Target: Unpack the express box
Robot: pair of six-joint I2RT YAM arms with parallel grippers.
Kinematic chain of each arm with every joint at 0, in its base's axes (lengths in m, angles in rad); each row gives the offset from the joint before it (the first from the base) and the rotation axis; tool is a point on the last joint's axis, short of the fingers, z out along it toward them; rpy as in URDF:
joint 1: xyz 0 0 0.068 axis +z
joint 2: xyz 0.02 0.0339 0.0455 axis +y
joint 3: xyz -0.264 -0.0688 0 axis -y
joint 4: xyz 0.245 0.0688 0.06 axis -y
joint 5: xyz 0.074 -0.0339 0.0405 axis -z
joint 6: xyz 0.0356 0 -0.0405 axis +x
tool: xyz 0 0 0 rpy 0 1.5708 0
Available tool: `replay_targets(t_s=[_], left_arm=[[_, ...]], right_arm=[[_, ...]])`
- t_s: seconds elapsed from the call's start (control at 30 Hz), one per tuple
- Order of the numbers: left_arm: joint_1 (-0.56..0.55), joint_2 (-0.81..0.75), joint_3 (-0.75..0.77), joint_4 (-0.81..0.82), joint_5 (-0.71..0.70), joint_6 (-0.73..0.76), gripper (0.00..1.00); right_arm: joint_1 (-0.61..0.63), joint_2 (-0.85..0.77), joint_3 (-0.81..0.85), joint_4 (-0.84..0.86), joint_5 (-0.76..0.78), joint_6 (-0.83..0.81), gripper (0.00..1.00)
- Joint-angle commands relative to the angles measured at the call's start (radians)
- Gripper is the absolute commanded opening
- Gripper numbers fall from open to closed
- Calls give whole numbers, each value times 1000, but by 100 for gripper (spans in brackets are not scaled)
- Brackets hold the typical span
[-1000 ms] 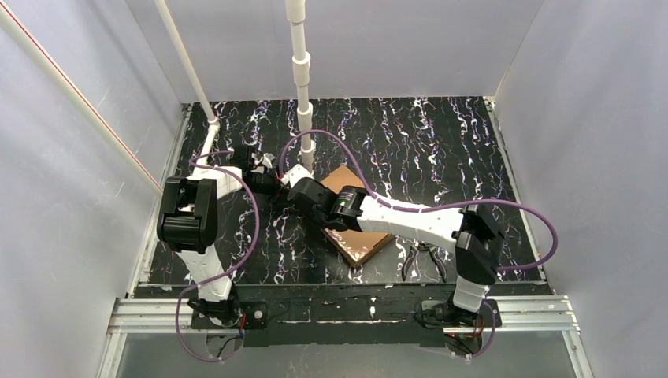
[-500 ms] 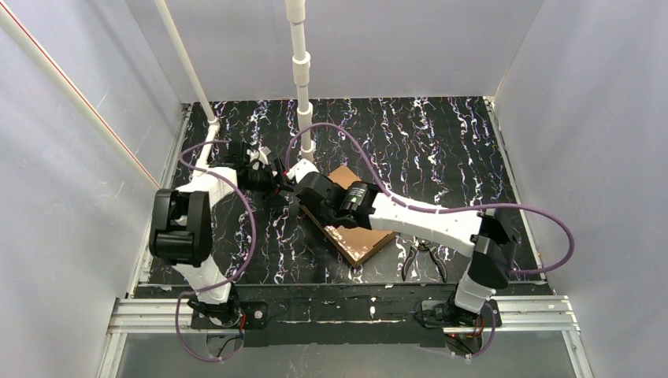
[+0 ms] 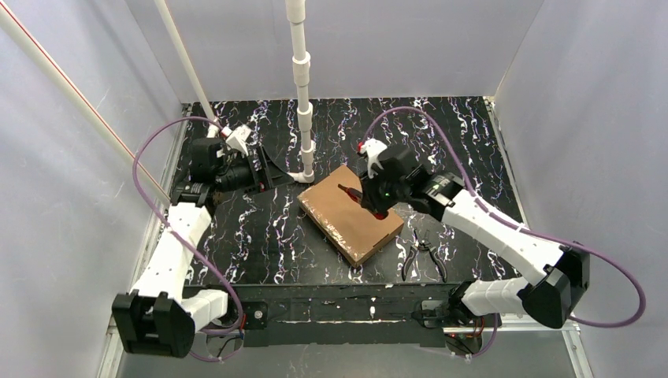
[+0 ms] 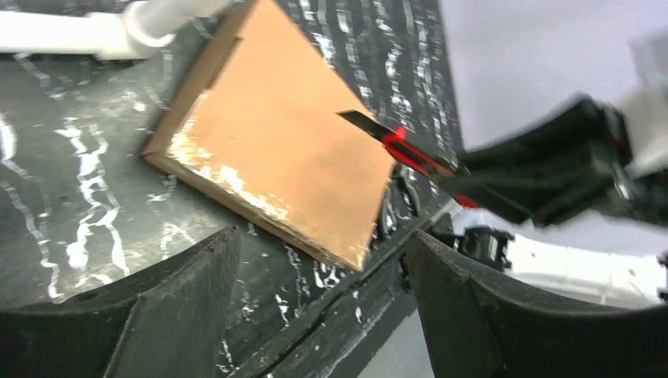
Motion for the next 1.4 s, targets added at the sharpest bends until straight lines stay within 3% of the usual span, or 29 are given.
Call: replay_targets(t_s=[0.0, 0.13, 0.33, 0.53, 0.73, 0.93, 1.2, 1.37], left_arm=[[-20, -90, -49, 57, 241, -10, 75], [-136, -132, -56, 61, 297, 35, 71], [-265, -122, -86, 60, 345, 83, 71], [-386, -72, -96, 71, 455, 124, 64], [-419, -31, -114, 98, 581, 132, 63], [-447, -29, -149, 98, 590, 150, 50], [-450, -43, -180, 95, 589, 155, 54], [-451, -43, -182, 95, 578, 151, 44]], right_arm=[[-109, -38, -17, 107, -553, -54, 1], [-109, -16, -36, 154, -821, -40, 1], [-109, -21, -39, 165, -974, -60, 1], [-106, 0, -48, 134, -1023, -107, 1], [-78, 33, -37, 125, -1068, -132, 1], [-54, 71, -8, 101, -1067, -153, 1], [-49, 74, -6, 154, -1083, -114, 1], [-49, 71, 1, 173, -1100, -95, 1]])
